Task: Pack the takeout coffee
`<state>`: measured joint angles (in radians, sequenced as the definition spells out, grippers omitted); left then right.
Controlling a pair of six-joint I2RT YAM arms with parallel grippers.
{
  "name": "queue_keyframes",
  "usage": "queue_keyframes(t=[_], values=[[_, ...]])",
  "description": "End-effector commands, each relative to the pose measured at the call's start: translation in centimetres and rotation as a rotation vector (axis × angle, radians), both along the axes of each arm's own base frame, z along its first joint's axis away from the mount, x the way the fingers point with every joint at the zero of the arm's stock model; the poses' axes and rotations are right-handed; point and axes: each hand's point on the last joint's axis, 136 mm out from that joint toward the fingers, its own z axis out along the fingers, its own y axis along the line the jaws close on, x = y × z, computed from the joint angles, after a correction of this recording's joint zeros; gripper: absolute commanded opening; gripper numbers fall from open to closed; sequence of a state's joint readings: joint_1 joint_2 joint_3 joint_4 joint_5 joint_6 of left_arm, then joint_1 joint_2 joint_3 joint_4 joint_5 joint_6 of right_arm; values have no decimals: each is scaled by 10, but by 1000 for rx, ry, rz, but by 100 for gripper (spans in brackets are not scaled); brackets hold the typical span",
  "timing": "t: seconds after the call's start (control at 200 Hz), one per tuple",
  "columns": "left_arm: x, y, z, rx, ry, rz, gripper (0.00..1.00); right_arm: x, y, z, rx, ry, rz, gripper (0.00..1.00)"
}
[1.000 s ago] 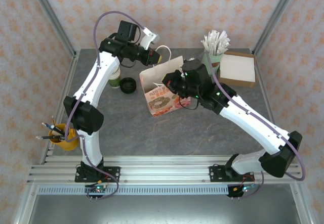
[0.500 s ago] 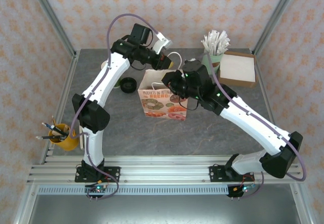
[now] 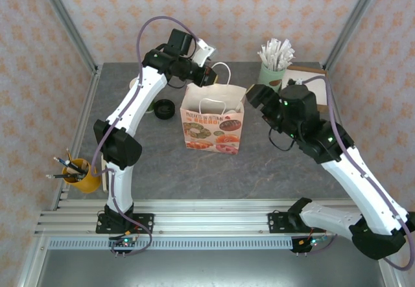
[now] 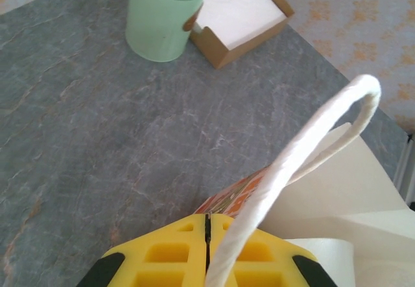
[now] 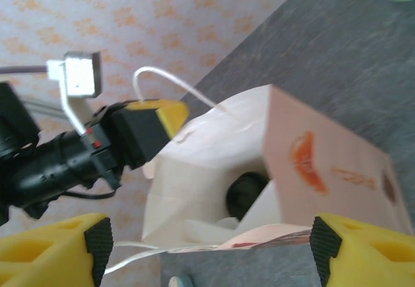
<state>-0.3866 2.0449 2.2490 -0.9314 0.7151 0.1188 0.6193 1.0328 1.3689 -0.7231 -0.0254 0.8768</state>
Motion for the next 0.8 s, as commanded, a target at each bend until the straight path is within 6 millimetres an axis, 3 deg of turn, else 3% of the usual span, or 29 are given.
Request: queue_keyframes(t=[0.0, 0.265, 0.445, 0.545, 0.646, 0.651, 0.796], values=[[1, 13, 20, 8, -22, 97, 8, -6, -15, -24, -106, 91, 18, 87], [-4, 29, 25, 43, -40, 163, 7, 4, -29, -37, -108, 141, 5, 93], [-7, 28, 35, 17, -46, 160, 8, 10, -16, -41, -120, 151, 95, 94], [-8, 28, 43, 2, -59, 154, 32, 13, -13, -41, -133, 153, 113, 97], [-7, 34, 54, -8, -82, 166, 52, 19, -22, -39, -152, 134, 64, 99], [-9, 36, 61, -15, -96, 168, 53, 19, -22, -38, -152, 131, 61, 99], [-23, 60, 89, -49, -159, 176, 71, 32, -40, -32, -173, 91, -27, 99]])
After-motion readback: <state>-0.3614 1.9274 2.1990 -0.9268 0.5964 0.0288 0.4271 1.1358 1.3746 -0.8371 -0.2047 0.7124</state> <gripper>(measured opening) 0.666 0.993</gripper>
